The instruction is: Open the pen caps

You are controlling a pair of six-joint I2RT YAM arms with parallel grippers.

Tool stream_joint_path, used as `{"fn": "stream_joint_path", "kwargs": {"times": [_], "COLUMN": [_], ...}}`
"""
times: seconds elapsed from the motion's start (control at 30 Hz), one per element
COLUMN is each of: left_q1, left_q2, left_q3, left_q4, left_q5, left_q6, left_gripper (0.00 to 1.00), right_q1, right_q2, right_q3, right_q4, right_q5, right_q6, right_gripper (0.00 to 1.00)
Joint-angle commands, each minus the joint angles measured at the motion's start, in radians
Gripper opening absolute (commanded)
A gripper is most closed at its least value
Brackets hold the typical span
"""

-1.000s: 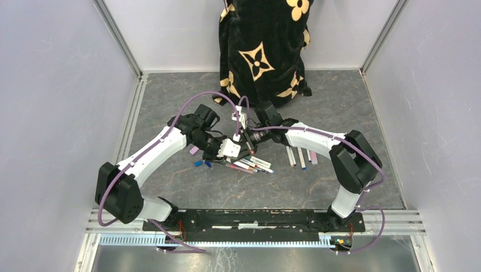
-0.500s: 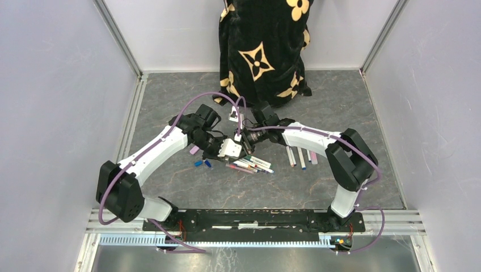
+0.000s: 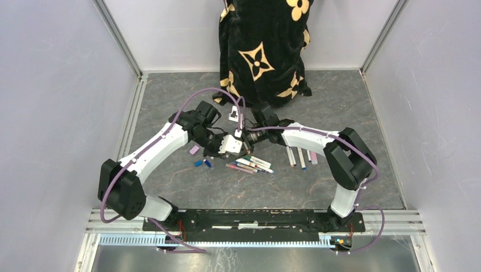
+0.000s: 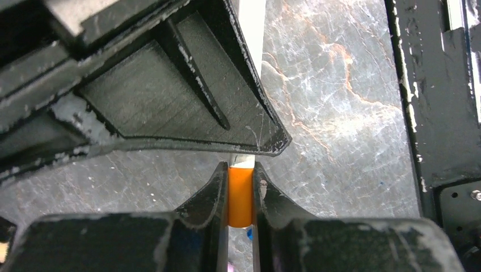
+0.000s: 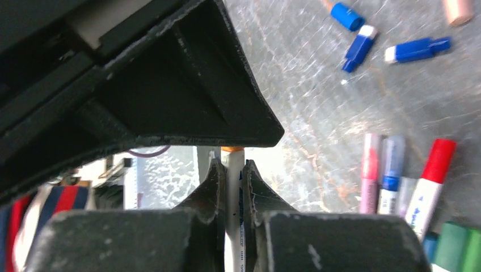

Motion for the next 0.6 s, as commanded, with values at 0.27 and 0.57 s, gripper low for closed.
{"fn": "stream_joint_path", "kwargs": {"times": [0.27,0.57], "left_q1": [0.254,0.227], "left_q2": [0.065,0.156], "left_q3": [0.092,-0.037], "left_q4": [0.046,0.234], "left_q5": [-0.093,-0.022], "left_q6": [0.108,-0.08], "left_gripper": [0.02,0.02], "right_q1": [-0.151,-0.333], "right_q2": [-0.171,-0.345], "right_q3": [-0.235,-0.209], "right_q4": [-0.085,-0.254], "right_q5": [0.052,0.579], "right_q6": [-0.1,-0.139], "right_gripper": [0.0,0.0]}}
